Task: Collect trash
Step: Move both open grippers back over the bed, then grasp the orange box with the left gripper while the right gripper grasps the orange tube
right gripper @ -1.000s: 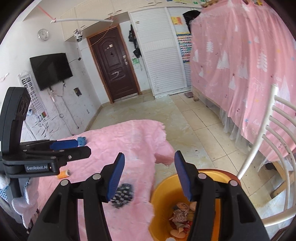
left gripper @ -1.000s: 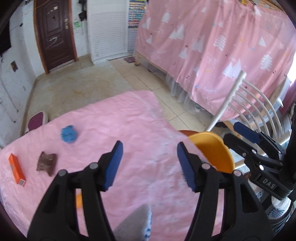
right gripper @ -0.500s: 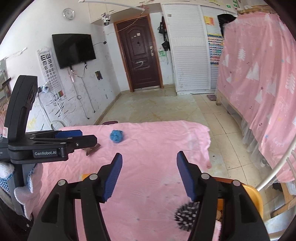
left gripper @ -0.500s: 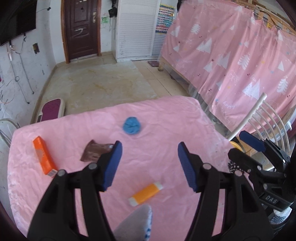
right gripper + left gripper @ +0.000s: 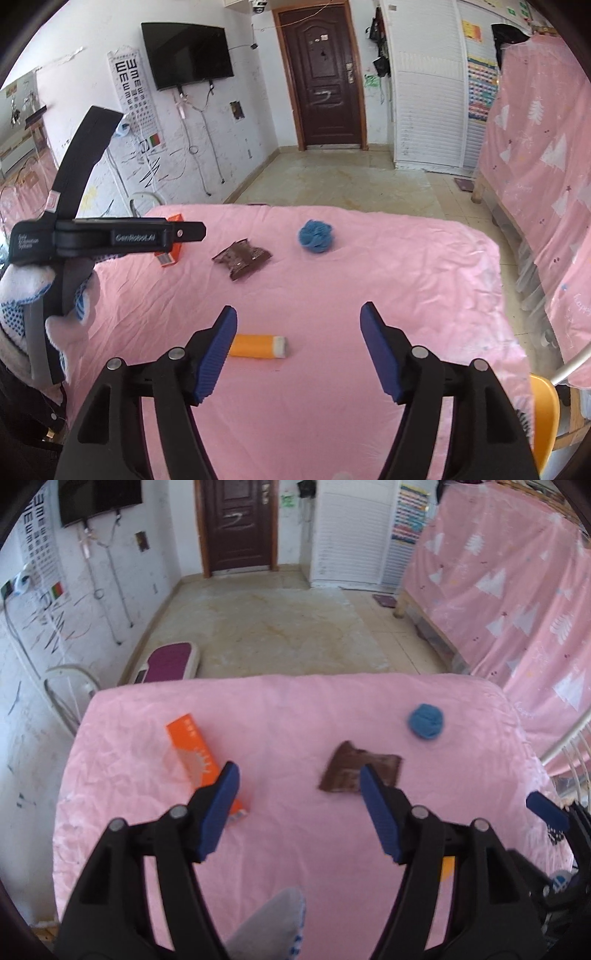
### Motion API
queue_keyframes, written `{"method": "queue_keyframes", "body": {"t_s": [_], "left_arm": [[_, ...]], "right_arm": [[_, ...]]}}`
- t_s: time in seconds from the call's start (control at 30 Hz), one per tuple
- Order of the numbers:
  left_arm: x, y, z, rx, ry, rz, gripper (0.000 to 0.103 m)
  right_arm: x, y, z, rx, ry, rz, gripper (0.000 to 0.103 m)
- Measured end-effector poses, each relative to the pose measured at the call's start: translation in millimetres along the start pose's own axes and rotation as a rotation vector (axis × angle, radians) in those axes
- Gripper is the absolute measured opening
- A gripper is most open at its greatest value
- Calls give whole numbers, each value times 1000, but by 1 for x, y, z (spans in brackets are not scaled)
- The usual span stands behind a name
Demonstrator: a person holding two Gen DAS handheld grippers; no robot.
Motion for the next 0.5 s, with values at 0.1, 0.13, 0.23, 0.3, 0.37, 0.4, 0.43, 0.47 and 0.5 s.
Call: {"method": "queue_keyframes", "body": {"t_s": [0.1,0.13,0.23,0.3,0.37,0.4,0.43,0.47,0.5], "left_arm": [[2,8,-18,-31,-38,-13,65],[2,9,-21,-38,-46,-18,65],[6,16,-35,-57,-81,-33,65],[5,19,-42,-83,-99,-28,68],[5,19,-45,-87,-120,-32,68],[4,19,-48,-95,-131,-31,68],[3,20,-50,-99,-143,-32,68],[3,21,-52,-104,-154,-35,68],[4,23,-55,-110,-168,-38,68]], "right_arm": [[2,11,-13,-17,-16,-25,64],[3,14,-17,-21,-20,-31,65],[5,23,-26,-22,-27,-54,71],[7,30,-30,-12,-28,-69,75],[10,35,-34,-3,-26,-80,77],[11,38,-36,-1,-25,-83,78],[13,39,-35,1,-26,-87,78],[14,42,-37,9,-30,-93,79],[16,42,-35,15,-34,-96,79]]}}
Point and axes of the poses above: each gripper's, at about its wrist camera, not at the fingertips, and y roughly the way its jaws point, z to its right, x to its underside, the point moved 10 cm from there along y, roughly the way its jaws point, and after that the axes turned 3 degrees about -y, right-handed, at the moved point
